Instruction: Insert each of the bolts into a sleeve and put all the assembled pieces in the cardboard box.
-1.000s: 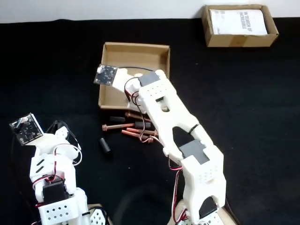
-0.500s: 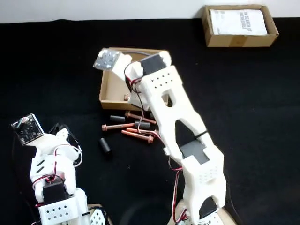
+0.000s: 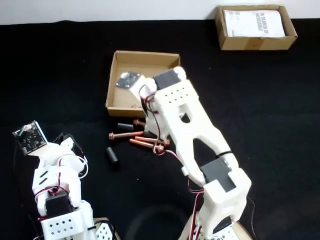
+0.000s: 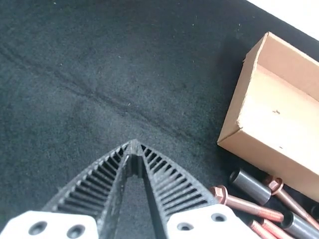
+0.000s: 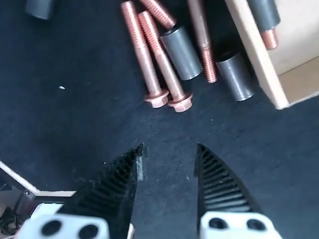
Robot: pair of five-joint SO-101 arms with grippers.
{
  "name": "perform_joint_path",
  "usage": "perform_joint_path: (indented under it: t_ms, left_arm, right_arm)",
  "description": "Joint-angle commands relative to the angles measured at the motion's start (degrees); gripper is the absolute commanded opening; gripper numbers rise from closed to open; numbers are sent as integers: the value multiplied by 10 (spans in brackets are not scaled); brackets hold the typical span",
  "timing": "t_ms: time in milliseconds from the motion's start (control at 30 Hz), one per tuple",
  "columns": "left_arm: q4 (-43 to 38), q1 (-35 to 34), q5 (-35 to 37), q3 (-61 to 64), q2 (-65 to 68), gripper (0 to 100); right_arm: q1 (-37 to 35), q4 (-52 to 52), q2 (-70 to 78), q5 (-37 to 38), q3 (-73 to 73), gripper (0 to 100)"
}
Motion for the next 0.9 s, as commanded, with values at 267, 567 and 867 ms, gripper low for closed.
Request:
perform_joint_path:
  t_ms: [267,567,867]
  left_arm:
    - [1,-6,4,9,-7,27]
    - [5,-8,3,9,-7,27]
    - [9,-9,3,9,-7,27]
  right_arm:
    - [38,-177,-32,81,107,134]
    - [55,-194,74,82,31,134]
    - [73,-193,186,129,-78,134]
